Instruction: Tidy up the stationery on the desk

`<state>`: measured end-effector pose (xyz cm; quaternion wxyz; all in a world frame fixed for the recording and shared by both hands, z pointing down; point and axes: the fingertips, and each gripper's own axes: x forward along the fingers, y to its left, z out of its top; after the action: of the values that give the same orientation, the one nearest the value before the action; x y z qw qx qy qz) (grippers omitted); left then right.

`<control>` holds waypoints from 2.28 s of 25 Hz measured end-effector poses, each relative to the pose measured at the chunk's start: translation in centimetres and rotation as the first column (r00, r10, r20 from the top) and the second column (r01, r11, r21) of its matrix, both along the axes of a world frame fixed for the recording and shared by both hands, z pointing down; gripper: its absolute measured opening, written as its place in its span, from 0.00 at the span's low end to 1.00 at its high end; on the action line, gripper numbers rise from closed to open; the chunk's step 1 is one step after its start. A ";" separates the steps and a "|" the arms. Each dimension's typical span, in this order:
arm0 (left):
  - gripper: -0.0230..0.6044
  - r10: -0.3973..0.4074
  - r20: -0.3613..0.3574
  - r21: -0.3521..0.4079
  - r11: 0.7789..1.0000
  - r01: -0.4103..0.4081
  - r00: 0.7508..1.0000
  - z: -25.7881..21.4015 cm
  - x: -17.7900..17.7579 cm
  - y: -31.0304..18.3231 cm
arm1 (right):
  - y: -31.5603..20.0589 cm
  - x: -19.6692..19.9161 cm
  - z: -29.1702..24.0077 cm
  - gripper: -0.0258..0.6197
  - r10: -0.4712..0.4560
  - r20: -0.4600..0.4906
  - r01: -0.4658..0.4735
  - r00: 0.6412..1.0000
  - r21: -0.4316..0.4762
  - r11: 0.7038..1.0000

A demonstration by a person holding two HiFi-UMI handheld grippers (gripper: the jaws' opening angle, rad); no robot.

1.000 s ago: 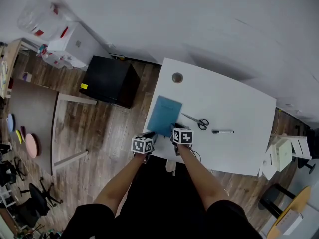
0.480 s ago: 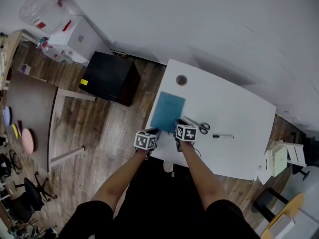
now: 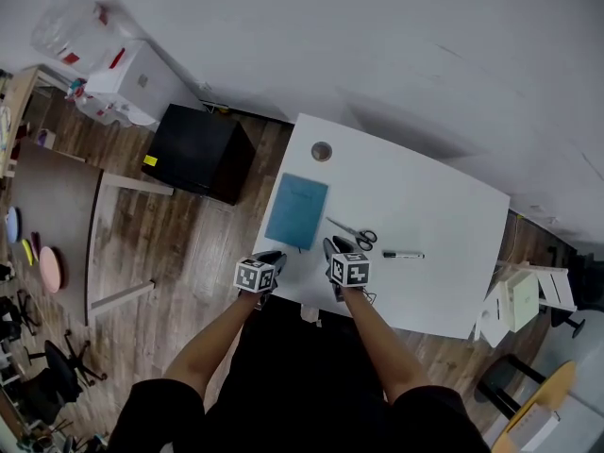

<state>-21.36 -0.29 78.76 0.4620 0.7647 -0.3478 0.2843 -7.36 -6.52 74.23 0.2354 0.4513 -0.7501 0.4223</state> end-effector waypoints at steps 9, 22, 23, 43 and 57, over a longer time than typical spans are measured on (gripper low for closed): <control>0.06 -0.043 -0.038 0.043 0.998 0.045 0.998 -2.4 7.6 0.4 | 1.7 12.4 -0.7 0.18 -0.047 -0.221 0.067 0.974 0.084 0.994; 0.06 -0.215 -0.058 0.056 0.974 0.218 0.975 -3.8 10.3 2.6 | 1.4 12.1 2.9 0.19 -0.464 -0.298 0.496 0.834 0.036 0.868; 0.06 -0.223 -0.061 0.058 0.972 0.227 0.973 -3.8 10.2 2.7 | 1.4 11.8 3.0 0.20 -0.484 -0.305 0.516 0.820 0.030 0.856; 0.06 -0.059 -0.064 0.047 0.997 0.062 0.996 -3.5 6.8 2.9 | 1.2 9.8 4.6 0.19 -0.406 -0.418 0.426 0.813 -0.050 0.903; 0.06 0.039 -0.075 0.070 0.997 -0.033 0.996 -4.0 6.5 1.7 | 3.3 14.2 3.5 0.18 0.356 -0.300 -0.371 0.885 0.005 0.928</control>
<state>-14.86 1.41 74.76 0.4432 0.7965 -0.3256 0.2512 6.82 -3.18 77.73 0.2732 0.6354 -0.5973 0.4060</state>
